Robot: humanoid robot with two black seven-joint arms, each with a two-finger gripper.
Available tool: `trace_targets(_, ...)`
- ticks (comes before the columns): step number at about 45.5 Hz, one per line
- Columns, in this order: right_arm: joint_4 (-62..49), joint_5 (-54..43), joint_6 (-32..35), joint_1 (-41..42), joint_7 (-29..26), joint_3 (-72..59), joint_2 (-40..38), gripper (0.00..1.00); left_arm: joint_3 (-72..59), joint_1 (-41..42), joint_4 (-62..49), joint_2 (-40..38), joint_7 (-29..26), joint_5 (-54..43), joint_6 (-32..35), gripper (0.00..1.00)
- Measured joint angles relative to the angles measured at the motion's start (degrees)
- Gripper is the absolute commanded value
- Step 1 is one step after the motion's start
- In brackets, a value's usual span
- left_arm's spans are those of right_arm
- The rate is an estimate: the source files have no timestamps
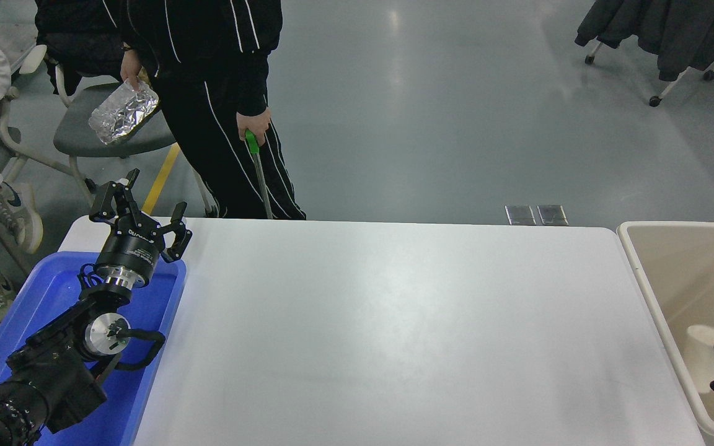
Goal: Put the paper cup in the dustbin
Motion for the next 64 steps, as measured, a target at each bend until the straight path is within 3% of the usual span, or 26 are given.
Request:
trace_targets(9,0.9,0.2,-0.5,4.8,0.1,-0.1,-0.3,0.99,0.0,0.0,0.0,0.0,0.0,0.0,0.0,1.0)
trace_targets(22,12.1,0.4,-0.8,18.6,0.4,1.2,-5.6,0.99,0.0,0.0,0.0,0.0,0.0,0.0,0.0,1.0)
trace_targets(27,18.5,0.4,-0.8,23.6,0.5,5.6,-7.9,1.0,0.0,0.0,0.0,0.0,0.0,0.0,0.0,1.0)
trace_targets(33,28.5,0.4,-0.8,27.8,0.5,19.6,-10.6,1.0,0.0,0.0,0.0,0.0,0.0,0.0,0.0,1.0)
trace_targets(47,42.8,0.3,1.0,25.2,2.2,41.5,-10.9,0.99,0.0,0.0,0.0,0.0,0.0,0.0,0.0,1.0)
trace_targets(64,49.0,0.3,6.9,13.9,18.1,48.7,-6.9,0.99,0.0,0.0,0.0,0.0,0.0,0.0,0.0,1.0)
